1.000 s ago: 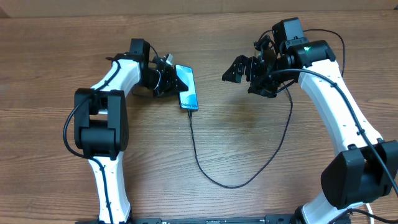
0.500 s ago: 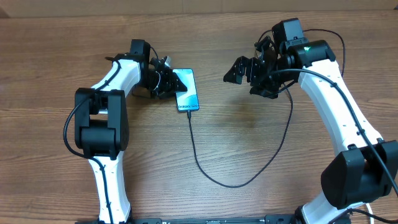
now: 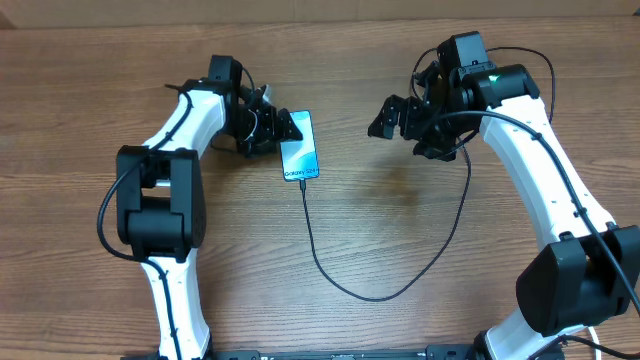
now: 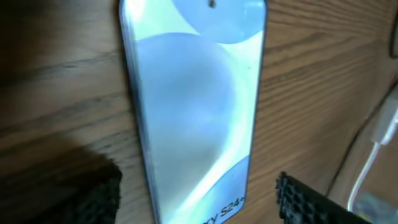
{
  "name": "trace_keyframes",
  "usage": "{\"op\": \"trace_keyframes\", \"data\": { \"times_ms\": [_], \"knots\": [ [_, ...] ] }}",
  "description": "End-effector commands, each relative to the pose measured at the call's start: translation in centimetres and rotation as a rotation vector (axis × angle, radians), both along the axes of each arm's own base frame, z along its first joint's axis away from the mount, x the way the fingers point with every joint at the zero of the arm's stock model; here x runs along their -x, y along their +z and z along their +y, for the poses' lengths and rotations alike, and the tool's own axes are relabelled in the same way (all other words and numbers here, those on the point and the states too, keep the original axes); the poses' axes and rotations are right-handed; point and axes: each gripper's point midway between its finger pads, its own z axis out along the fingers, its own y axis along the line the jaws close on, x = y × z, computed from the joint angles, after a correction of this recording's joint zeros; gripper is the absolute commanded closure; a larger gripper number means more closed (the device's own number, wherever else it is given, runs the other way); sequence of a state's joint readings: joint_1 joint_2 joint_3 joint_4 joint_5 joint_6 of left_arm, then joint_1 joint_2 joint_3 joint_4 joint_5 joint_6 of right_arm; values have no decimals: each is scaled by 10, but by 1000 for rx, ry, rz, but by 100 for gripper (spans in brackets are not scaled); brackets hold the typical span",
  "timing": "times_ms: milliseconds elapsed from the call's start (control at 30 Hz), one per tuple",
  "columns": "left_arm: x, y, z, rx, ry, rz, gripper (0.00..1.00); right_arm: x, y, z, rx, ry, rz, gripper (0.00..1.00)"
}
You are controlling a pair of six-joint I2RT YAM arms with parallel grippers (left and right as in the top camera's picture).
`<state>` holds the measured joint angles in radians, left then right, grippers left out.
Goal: Plug charger to phone and switch on socket
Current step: 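Lower the phone flat onto the table and open the left gripper, then move the right gripper over the white power strip's switch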
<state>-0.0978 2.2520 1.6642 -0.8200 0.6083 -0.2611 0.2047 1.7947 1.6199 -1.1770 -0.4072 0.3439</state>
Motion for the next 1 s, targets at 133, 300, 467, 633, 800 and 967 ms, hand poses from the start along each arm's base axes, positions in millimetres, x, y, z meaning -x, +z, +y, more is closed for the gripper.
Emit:
{"op": "trace_keyframes", "data": {
  "times_ms": [133, 300, 467, 633, 800, 967],
  "knots": [
    [11, -39, 45, -233, 21, 61, 0, -4, -3, -24, 96, -75, 3, 0],
    [-16, 16, 56, -233, 29, -83, 0, -9, -4, -60, 101, -150, 23, 0],
    [-46, 108, 76, -309, 99, -335, 0, -6, 3, -120, 124, -230, 49, 0],
    [-54, 166, 94, -404, 167, -500, 0, -24, 8, -225, 281, -484, -35, 0],
    [-54, 165, 97, -417, 171, -496, 0, -26, 8, -285, 365, -621, -84, 0],
    [-54, 164, 96, -417, 171, -494, 0, -16, -2, -337, 523, -731, -92, 0]
  ]
}}
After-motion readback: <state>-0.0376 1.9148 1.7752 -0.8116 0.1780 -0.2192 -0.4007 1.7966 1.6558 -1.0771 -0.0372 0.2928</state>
